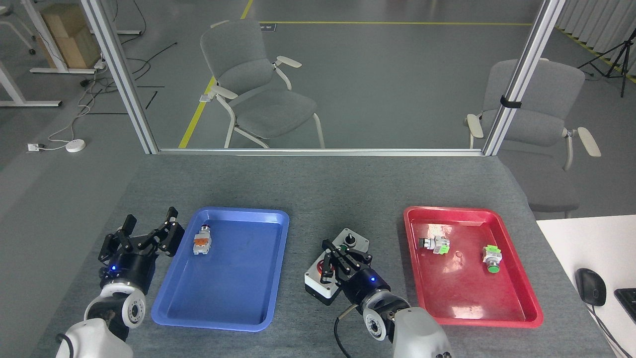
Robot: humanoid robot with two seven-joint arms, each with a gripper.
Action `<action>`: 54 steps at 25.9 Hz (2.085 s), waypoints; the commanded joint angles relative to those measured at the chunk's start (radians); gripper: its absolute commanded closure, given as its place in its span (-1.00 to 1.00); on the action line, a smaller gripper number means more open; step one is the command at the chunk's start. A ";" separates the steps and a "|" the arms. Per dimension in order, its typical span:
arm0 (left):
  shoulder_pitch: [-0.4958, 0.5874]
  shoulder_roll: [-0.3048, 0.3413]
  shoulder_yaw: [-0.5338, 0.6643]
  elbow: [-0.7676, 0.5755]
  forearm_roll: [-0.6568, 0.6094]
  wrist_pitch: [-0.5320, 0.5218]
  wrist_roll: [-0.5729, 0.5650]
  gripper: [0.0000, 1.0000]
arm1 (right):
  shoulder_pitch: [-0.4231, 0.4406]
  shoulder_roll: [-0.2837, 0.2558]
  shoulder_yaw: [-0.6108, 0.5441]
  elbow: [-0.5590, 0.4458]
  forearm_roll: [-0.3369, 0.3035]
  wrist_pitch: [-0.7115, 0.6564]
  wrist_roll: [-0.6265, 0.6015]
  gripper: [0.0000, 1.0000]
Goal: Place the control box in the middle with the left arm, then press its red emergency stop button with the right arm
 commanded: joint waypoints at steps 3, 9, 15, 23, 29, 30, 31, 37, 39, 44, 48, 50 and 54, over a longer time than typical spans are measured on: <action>0.001 -0.002 -0.003 0.005 -0.007 0.001 0.005 -0.97 | 0.006 0.002 0.002 0.022 0.000 -0.006 -0.002 1.00; 0.003 -0.003 -0.017 0.005 -0.009 -0.001 0.006 -0.97 | 0.014 0.002 0.016 0.032 0.000 -0.007 -0.001 1.00; 0.020 -0.008 -0.047 -0.026 -0.009 -0.001 0.008 -0.97 | 0.015 0.002 0.022 0.044 0.000 -0.009 -0.001 1.00; 0.075 -0.008 -0.061 -0.059 -0.009 -0.002 0.008 -0.97 | 0.015 0.006 0.041 0.071 0.000 -0.009 0.002 1.00; 0.150 -0.011 -0.124 -0.088 -0.007 -0.001 0.008 -0.97 | -0.009 -0.003 -0.056 -0.025 -0.049 -0.009 -0.044 0.92; 0.150 -0.012 -0.139 -0.085 -0.007 -0.001 0.008 -0.97 | -0.017 -0.015 -0.097 -0.056 -0.055 -0.010 -0.058 0.32; 0.150 -0.020 -0.153 -0.081 -0.007 -0.001 0.008 -0.97 | -0.026 -0.040 -0.140 -0.068 -0.058 0.000 -0.068 -0.74; 0.150 -0.040 -0.161 -0.076 -0.018 0.001 0.008 -0.97 | -0.009 -0.199 -0.326 -0.125 -0.098 -0.105 -0.096 -0.99; 0.150 -0.044 -0.159 -0.076 -0.010 0.001 0.008 -0.97 | 0.029 -0.241 -0.363 -0.145 -0.098 -0.105 -0.094 -0.99; 0.150 -0.066 -0.153 -0.078 0.000 0.004 0.008 -0.97 | 0.173 -0.232 -0.456 -0.243 -0.077 -0.046 -0.088 -0.77; 0.150 -0.066 -0.152 -0.078 0.000 0.004 0.008 -0.97 | 0.265 -0.178 -0.486 -0.360 -0.012 0.039 -0.087 -0.98; 0.150 -0.066 -0.152 -0.078 0.000 0.004 0.008 -0.97 | 0.305 -0.144 -0.505 -0.386 -0.009 0.040 -0.088 -0.98; 0.150 -0.066 -0.152 -0.078 0.000 0.004 0.008 -0.98 | 0.336 -0.103 -0.522 -0.399 -0.005 0.048 -0.087 -0.98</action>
